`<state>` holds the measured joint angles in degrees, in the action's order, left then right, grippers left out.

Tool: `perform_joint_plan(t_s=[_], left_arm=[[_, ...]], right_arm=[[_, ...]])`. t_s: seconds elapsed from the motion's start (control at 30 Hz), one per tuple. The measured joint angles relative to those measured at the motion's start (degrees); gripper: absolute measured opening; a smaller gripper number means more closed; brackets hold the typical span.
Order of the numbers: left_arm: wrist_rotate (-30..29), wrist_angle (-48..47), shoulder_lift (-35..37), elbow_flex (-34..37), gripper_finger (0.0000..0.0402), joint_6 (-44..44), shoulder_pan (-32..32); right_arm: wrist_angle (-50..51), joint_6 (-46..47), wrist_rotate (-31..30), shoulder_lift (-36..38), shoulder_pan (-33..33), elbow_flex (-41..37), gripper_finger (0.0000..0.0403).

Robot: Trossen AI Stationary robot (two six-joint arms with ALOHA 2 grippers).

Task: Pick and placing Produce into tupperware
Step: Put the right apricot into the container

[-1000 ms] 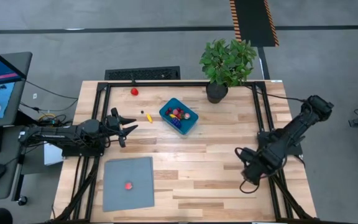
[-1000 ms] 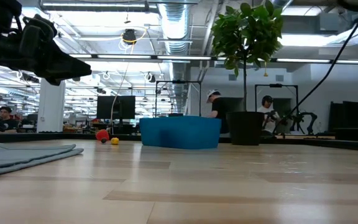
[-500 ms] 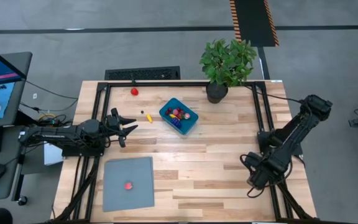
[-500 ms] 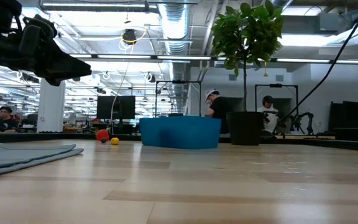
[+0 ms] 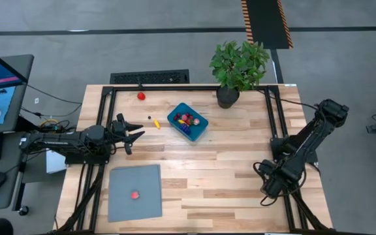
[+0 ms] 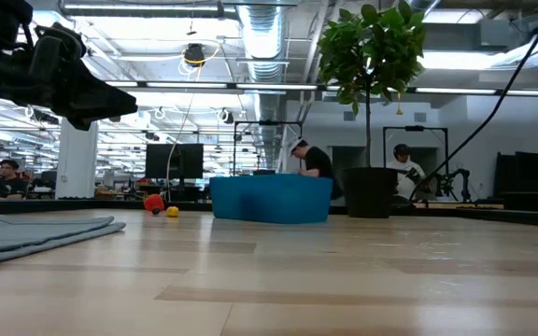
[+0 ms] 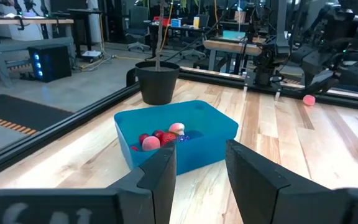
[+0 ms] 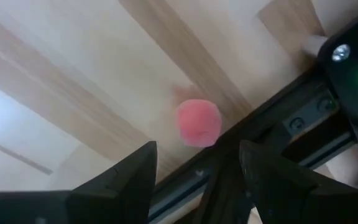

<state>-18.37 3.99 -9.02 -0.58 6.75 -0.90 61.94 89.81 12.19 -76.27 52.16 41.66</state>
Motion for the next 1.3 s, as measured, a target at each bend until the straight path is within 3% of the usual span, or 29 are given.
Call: perform_joint_plan(t_s=[1.0,1.13,1.3], left_arm=[[0.0,0.0,0.0,0.0,0.013,0.8,0.0],[0.0,0.0,0.0,0.0,0.013,0.8,0.0],[0.0,0.0,0.0,0.0,0.013,0.8,0.0]], right_arm=[[-4.2,3.7,-0.1,0.0,0.9,-3.1,0.0253],[-8.0,7.4,4.0,0.0,1.0,-6.3,0.0253],[-10.5,6.6,3.2,0.0,1.6,-7.1,0.0253]])
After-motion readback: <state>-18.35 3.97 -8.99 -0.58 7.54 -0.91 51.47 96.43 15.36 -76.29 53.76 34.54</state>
